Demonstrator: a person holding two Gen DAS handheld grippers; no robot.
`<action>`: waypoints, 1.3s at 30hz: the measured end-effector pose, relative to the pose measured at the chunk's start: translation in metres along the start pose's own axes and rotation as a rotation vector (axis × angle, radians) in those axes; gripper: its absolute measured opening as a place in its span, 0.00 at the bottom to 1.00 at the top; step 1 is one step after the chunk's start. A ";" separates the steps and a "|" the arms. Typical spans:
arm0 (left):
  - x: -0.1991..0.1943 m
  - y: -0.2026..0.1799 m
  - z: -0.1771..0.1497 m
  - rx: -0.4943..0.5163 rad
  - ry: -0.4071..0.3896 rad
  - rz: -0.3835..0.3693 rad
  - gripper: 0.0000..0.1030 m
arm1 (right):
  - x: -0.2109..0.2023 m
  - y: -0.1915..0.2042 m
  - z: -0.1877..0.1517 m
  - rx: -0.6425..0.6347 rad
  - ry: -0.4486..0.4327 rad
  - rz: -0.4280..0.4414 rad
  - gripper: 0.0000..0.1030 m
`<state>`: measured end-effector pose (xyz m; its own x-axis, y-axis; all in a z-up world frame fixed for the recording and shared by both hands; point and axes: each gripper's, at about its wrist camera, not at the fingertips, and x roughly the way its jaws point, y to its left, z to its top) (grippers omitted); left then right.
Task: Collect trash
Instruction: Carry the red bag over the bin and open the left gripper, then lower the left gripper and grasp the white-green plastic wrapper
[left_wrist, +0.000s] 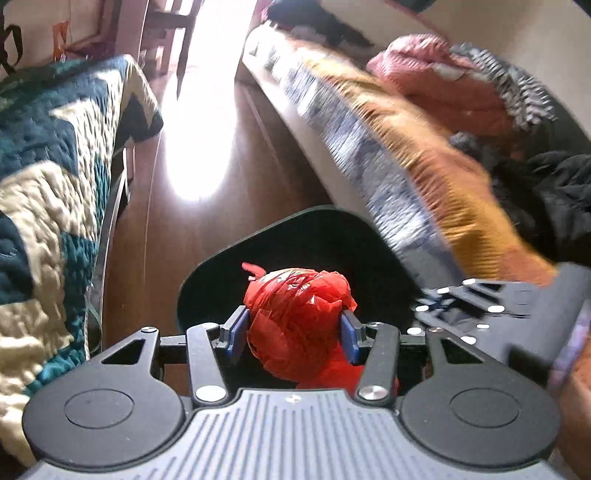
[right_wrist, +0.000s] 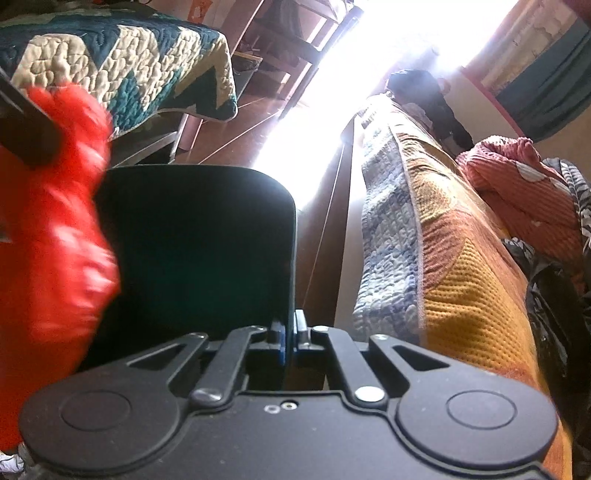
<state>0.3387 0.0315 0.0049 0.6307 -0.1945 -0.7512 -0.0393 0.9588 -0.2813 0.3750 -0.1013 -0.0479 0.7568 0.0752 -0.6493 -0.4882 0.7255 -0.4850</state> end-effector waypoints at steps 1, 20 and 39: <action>0.007 0.002 -0.001 0.002 0.015 0.005 0.48 | -0.001 0.001 0.000 -0.003 -0.003 0.001 0.02; 0.051 -0.015 -0.008 0.026 0.080 0.102 0.67 | -0.003 0.004 0.007 -0.006 0.000 0.036 0.02; -0.047 0.011 -0.082 0.120 0.077 0.085 0.70 | -0.009 0.009 0.010 -0.040 0.012 0.067 0.03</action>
<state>0.2449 0.0337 -0.0118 0.5676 -0.1226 -0.8141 0.0055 0.9894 -0.1452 0.3685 -0.0890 -0.0407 0.7168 0.1144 -0.6878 -0.5546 0.6915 -0.4629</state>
